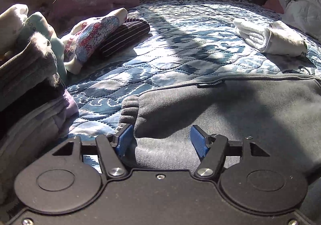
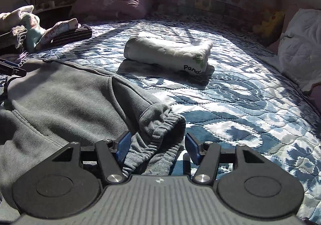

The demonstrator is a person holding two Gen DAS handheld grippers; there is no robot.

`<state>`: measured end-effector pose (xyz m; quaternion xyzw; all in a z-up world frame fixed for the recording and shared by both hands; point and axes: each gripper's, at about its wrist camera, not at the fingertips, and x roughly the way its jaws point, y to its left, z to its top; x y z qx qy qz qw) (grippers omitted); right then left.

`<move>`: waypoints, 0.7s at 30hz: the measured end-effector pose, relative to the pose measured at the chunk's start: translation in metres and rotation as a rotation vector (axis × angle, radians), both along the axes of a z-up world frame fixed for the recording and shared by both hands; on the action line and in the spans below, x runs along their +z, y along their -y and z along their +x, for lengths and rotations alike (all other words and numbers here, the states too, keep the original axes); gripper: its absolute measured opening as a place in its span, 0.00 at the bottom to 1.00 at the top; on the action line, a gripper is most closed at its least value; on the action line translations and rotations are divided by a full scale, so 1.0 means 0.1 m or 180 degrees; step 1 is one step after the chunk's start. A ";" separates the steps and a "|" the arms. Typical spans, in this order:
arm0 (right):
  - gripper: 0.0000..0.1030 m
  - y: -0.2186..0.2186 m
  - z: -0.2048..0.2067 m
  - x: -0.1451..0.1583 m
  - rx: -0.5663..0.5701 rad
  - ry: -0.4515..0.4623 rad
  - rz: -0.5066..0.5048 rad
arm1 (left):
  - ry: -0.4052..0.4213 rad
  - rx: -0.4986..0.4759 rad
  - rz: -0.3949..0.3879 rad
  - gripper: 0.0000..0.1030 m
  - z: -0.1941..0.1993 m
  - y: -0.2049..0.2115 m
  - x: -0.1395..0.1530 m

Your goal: Fold clothes

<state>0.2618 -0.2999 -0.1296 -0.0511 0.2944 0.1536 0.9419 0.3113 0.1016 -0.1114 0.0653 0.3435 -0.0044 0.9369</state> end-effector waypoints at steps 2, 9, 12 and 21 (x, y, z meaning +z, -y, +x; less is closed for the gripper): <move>0.49 -0.05 -0.11 0.04 0.0041 0.0118 -0.0024 | 0.0152 -0.0010 0.0072 0.62 -0.12 0.04 0.12; 0.37 -0.29 -0.63 0.19 0.0231 0.0391 -0.0142 | 0.0550 -0.0486 -0.0220 0.39 -0.67 0.55 0.48; 0.33 -0.29 -0.74 0.13 0.0210 0.0290 -0.0238 | 0.0572 -0.0827 -0.0539 0.35 -0.92 0.93 0.45; 0.33 -0.20 -0.99 -0.09 0.0096 0.0109 -0.0211 | 0.0033 -0.1040 -0.0187 0.40 -0.78 1.65 -0.26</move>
